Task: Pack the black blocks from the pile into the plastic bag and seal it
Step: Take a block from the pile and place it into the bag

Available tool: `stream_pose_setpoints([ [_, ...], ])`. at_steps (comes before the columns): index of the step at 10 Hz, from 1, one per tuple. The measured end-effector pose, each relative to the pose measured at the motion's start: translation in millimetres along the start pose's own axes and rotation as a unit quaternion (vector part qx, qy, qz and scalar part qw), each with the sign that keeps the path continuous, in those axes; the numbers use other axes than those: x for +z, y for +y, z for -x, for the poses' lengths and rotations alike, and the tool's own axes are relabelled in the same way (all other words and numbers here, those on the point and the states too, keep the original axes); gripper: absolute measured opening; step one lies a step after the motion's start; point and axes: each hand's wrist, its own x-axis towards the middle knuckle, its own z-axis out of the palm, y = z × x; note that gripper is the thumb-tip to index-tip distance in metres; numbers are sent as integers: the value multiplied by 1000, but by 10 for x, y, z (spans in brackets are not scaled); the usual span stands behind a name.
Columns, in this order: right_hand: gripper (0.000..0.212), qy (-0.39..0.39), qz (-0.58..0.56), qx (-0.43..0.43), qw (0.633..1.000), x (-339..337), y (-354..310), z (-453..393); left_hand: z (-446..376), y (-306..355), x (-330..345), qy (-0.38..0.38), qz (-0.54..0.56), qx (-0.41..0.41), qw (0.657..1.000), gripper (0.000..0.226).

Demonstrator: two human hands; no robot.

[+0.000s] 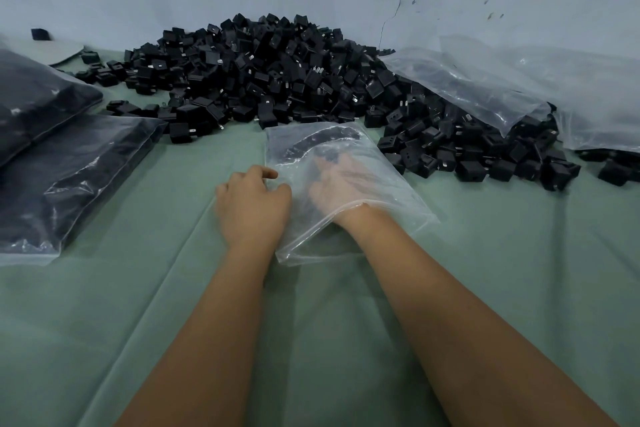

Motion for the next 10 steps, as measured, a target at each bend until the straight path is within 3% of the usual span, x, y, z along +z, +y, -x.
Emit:
stream_pose_setpoints([
  [3, 53, 0, -75, -14, 997, 50, 50, -162, -6, 0, 7, 1, -15, -1, 1000, 35],
  [4, 47, 31, -67, -33, 997, 62, 108, -153, -6, 6, 14, 1, -22, 1, 1000, 35],
  [6, 23, 19, -88, -13, 996, 31, 98, -169, -1, 8, 14, -3, -27, 1, 1000, 34],
  [9, 18, 45, 33, -94, 994, -26, 49, 17, 11, 4, 19, -3, -32, 4, 999, 33],
  [10, 34, 15, 71, -104, 992, -49, 21, -9, 22, 0, 19, -2, -30, 7, 1000, 32],
])
